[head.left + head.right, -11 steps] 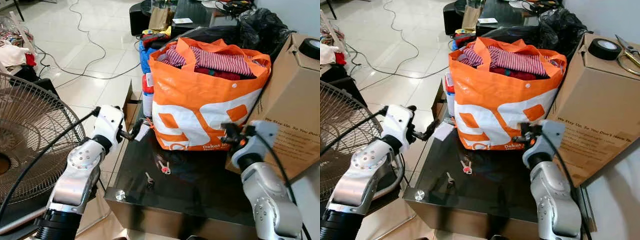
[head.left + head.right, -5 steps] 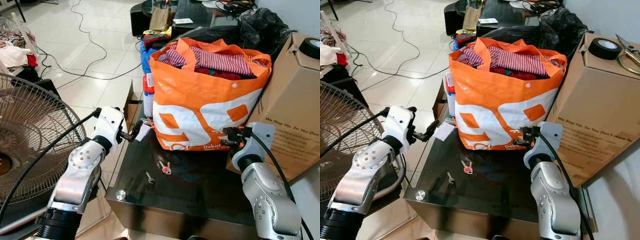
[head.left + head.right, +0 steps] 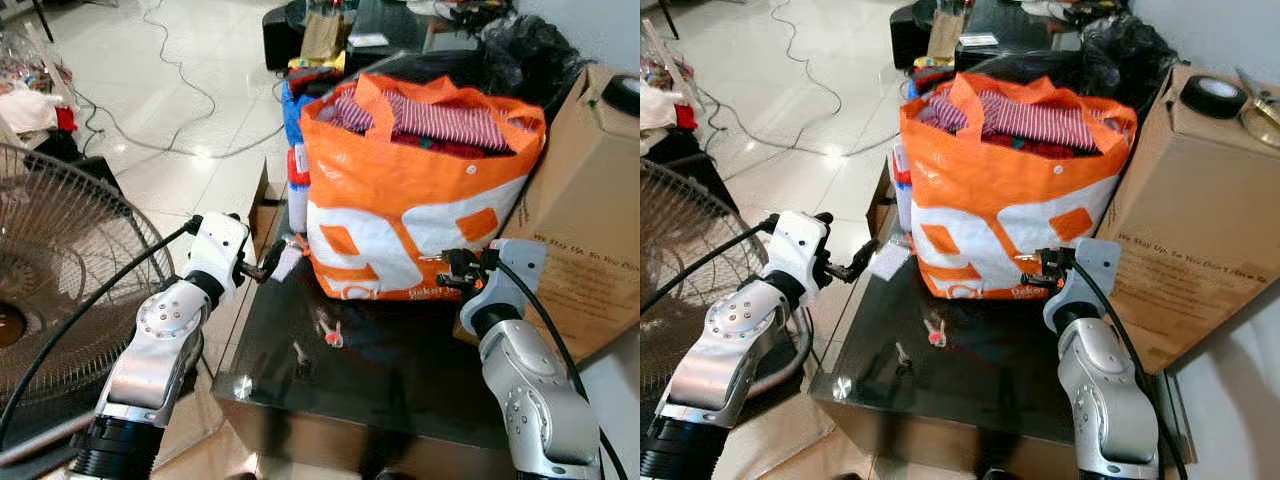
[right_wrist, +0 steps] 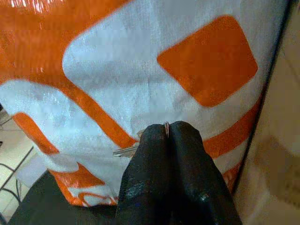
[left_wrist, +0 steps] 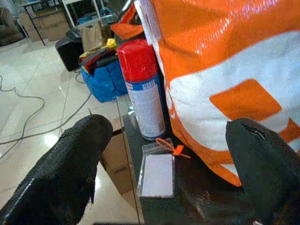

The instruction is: Hang keys on a hook

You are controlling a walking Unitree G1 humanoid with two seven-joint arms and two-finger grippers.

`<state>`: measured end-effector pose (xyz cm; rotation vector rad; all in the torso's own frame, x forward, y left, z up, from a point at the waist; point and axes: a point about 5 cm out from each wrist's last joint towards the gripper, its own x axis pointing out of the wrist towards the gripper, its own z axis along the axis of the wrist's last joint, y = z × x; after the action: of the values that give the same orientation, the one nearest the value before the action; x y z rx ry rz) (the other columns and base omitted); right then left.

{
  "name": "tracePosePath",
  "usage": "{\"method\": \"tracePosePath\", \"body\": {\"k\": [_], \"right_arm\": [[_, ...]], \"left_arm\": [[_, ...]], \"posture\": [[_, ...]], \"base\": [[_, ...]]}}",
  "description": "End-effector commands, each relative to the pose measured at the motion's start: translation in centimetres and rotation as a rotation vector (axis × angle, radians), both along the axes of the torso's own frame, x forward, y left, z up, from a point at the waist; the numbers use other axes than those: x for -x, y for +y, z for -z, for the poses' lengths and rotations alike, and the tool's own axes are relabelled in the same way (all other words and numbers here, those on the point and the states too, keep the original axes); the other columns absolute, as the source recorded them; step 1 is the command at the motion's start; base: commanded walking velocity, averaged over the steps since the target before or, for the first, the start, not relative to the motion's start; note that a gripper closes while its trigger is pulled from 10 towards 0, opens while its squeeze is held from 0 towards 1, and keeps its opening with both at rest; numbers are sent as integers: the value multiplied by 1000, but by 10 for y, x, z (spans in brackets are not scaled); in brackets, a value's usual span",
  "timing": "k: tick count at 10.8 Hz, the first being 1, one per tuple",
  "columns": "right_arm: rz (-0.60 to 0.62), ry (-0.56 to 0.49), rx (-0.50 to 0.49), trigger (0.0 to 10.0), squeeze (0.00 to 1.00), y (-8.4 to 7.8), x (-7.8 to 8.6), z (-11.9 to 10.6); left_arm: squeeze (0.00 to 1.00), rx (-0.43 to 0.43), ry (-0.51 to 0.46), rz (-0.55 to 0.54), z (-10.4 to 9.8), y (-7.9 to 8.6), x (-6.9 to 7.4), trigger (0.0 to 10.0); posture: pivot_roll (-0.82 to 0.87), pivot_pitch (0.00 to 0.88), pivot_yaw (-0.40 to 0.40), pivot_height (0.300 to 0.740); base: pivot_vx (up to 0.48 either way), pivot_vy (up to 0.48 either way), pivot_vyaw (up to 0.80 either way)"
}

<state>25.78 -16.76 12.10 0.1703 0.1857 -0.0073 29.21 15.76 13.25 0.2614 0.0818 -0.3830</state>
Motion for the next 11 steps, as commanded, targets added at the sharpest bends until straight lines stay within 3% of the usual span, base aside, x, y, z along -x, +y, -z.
{"method": "tracePosePath", "body": {"k": [1,6,10,11], "right_arm": [[2,11,10,0,0,0,0,0],[-8,14,18,0,0,0,0,0],[-21,16,32,0,0,0,0,0],[-27,16,39,0,0,0,0,0]], "left_arm": [[0,-13,-5,-4,0,0,0,10000],[0,-13,-9,-3,0,-1,-1,10000],[0,-7,-16,-8,1,-2,-1,10000],[0,-4,-16,-7,1,-3,-1,10000]], "posture": [[-59,0,10,740],[-59,0,5,740],[-60,0,-1,740],[-59,0,-5,740]], "base": [[-292,0,0],[-310,0,0],[0,0,0],[0,472,0]]}}
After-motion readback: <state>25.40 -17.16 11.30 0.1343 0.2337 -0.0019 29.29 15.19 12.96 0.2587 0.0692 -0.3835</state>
